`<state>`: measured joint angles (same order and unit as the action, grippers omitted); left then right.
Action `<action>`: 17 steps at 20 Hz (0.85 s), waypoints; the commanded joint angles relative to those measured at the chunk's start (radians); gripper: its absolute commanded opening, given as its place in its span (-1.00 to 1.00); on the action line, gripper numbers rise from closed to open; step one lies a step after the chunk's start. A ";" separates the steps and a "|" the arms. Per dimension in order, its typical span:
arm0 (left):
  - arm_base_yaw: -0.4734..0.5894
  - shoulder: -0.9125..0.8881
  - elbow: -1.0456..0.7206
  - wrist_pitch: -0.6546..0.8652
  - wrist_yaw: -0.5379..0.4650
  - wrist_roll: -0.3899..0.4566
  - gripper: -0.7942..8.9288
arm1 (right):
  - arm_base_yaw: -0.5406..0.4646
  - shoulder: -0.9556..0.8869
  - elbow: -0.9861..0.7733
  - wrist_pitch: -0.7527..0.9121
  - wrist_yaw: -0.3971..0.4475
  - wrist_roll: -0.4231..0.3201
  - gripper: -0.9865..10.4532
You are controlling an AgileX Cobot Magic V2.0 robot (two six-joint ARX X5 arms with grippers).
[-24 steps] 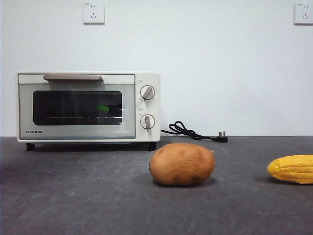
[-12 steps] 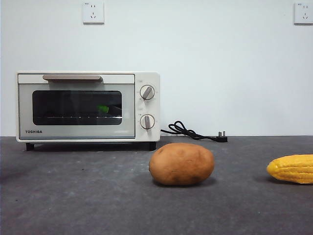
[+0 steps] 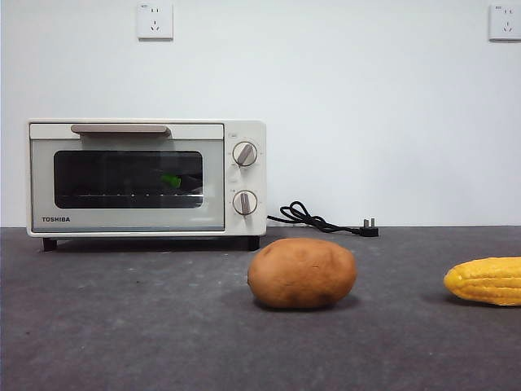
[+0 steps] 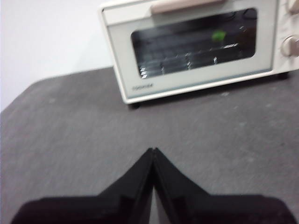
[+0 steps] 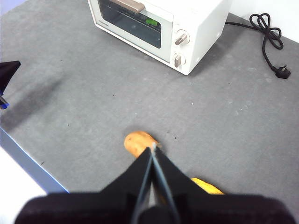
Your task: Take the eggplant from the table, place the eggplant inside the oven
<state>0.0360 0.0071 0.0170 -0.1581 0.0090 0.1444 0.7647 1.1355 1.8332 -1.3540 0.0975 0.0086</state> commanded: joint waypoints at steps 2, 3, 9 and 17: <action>-0.005 -0.003 -0.010 -0.014 -0.008 -0.072 -0.85 | 0.001 0.001 -0.005 -0.024 0.000 0.007 -0.83; -0.005 -0.003 -0.010 -0.014 0.000 -0.081 -0.85 | 0.001 0.001 -0.005 -0.024 0.000 0.007 -0.83; -0.005 0.006 -0.010 -0.008 0.024 -0.108 -0.85 | 0.001 0.001 -0.005 -0.024 0.000 0.007 -0.83; -0.005 0.009 -0.010 -0.008 0.024 -0.108 -0.85 | 0.001 0.001 -0.005 -0.024 0.000 0.007 -0.83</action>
<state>0.0334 0.0158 0.0166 -0.1780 0.0303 0.0410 0.7647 1.1358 1.8332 -1.3540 0.0975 0.0086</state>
